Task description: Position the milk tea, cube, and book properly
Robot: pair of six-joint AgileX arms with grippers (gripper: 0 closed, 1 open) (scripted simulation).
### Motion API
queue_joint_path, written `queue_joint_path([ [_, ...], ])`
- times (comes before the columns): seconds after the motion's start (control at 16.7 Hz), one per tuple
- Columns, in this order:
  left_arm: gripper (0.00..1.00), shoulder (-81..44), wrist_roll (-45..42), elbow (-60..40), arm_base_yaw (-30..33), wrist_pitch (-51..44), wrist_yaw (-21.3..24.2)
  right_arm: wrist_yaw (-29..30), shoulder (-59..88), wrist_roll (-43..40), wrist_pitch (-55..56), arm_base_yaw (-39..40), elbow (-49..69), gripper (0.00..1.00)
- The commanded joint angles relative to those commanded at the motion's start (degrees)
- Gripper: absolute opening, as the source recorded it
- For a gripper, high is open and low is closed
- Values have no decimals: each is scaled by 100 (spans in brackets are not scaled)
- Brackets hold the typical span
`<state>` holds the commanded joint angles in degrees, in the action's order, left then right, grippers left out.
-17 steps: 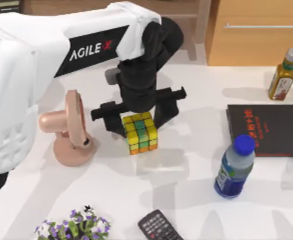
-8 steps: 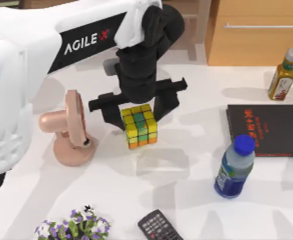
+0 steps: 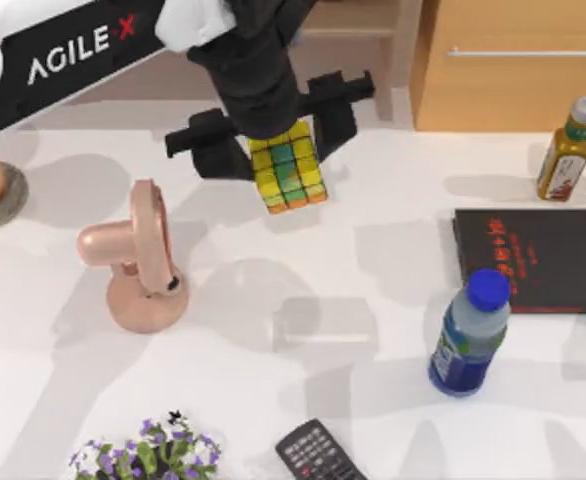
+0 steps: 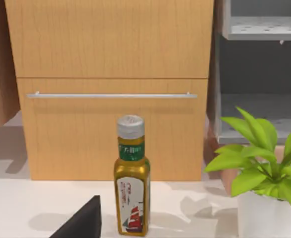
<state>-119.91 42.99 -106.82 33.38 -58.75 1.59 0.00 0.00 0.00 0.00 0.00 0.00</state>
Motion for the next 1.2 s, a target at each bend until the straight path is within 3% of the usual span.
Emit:
queue_joint_path([
  [0.36,0,1841,-1631,782,-955,2293,159,0,0,0,0,0,0,100],
  [0.84,0,3277,-3747,2154,-2966,5506,366,0,0,0,0,0,0,100],
  [1.2,0,3316,-4381,2695,-3794,6565,484,0,0,0,0,0,0,100],
])
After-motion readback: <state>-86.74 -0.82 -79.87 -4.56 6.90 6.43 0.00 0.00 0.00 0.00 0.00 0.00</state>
